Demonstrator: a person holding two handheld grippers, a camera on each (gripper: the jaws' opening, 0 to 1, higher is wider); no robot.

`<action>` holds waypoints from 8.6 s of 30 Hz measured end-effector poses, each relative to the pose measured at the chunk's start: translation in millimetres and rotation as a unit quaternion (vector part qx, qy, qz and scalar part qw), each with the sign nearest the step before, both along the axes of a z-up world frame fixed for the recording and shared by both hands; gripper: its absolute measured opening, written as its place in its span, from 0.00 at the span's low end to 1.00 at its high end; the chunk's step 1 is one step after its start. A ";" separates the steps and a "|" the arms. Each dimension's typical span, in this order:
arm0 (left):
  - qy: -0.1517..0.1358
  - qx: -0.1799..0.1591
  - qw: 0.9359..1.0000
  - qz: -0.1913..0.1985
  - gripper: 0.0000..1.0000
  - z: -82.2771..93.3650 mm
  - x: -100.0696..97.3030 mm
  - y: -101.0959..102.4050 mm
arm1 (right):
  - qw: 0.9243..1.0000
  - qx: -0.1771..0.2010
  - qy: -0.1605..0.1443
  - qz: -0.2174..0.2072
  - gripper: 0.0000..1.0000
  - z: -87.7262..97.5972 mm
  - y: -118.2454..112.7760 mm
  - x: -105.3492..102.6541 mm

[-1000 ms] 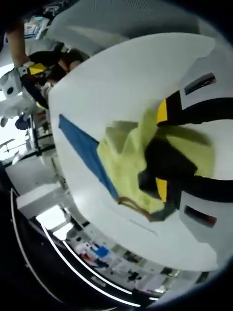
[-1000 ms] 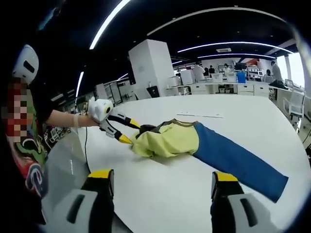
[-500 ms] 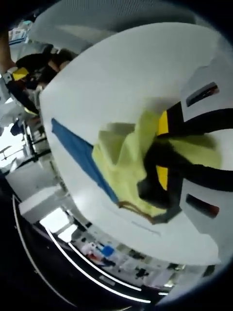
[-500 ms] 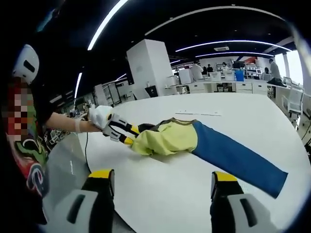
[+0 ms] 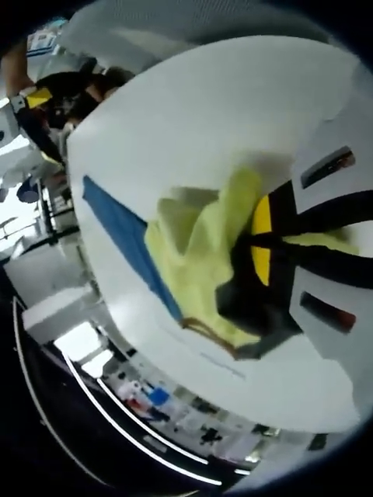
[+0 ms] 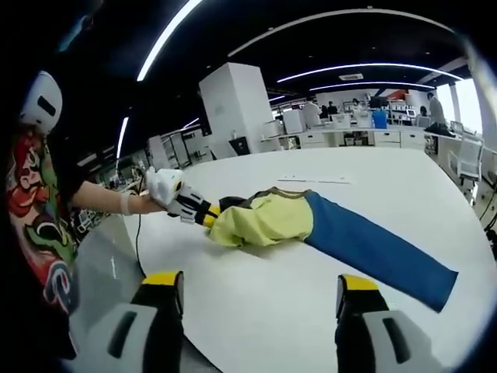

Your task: Fold the garment on the visible template until the final outline fits inside the template.

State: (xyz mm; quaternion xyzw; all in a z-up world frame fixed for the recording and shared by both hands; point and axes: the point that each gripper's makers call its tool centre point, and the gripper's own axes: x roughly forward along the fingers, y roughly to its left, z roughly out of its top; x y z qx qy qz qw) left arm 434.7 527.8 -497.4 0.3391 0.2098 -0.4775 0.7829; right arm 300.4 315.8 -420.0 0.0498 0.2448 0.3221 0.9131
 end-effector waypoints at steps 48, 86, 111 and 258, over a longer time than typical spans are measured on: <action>0.076 -0.260 0.915 0.300 0.00 125.2 63.8 206.5 | 1.000 -0.003 0.003 0.015 0.80 -0.5 20.4 -5.2; 0.128 -0.207 0.838 0.488 0.00 19.5 39.4 383.9 | 0.997 -0.070 -0.007 0.010 0.90 -6.4 -2.2 17.6; 0.154 -0.145 0.790 0.576 0.00 -38.6 69.3 429.8 | 0.995 -0.094 0.025 -0.003 0.89 -20.9 -25.0 14.2; 0.135 -0.159 0.961 0.184 0.39 25.7 -53.6 46.1 | 0.999 -0.033 0.002 -0.016 0.84 -22.7 -12.6 -7.8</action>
